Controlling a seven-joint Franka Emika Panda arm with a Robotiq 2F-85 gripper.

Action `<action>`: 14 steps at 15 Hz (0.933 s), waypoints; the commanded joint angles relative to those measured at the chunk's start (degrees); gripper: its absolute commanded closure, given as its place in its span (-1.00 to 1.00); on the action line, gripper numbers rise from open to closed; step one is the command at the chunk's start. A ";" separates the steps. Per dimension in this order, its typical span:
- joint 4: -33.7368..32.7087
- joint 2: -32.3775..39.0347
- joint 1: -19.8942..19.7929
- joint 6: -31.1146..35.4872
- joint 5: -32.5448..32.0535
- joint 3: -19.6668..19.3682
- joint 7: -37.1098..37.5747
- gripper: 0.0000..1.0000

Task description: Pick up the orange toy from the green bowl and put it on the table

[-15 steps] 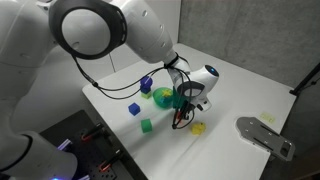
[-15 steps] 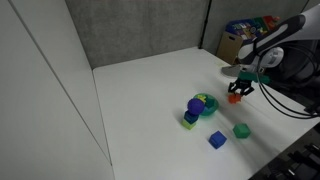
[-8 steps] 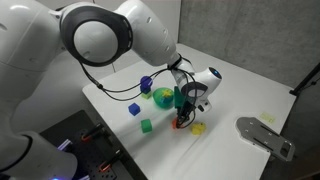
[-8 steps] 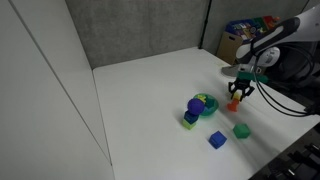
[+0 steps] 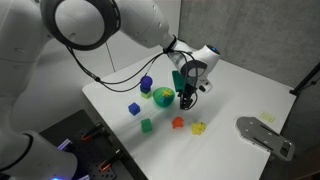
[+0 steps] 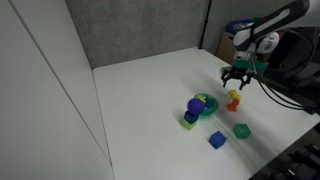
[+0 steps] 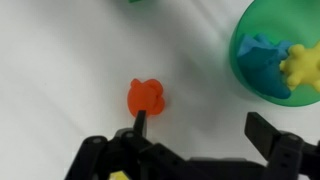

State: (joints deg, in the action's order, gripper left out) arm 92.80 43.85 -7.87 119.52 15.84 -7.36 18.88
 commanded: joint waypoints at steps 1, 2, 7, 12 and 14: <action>2.08 -5.12 2.80 -0.71 -3.29 0.36 -0.64 -1.00; 2.57 -6.30 3.69 -0.46 -3.89 0.65 -0.78 -1.00; 8.09 -14.54 7.91 1.01 -7.82 1.86 -1.54 -1.00; 16.72 -26.06 10.32 1.51 -11.55 2.49 -0.84 -1.00; 20.04 -30.55 10.63 1.41 -13.03 2.76 -0.57 -1.00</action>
State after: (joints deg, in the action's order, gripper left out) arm 105.55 21.31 2.63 119.70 5.04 -5.02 18.73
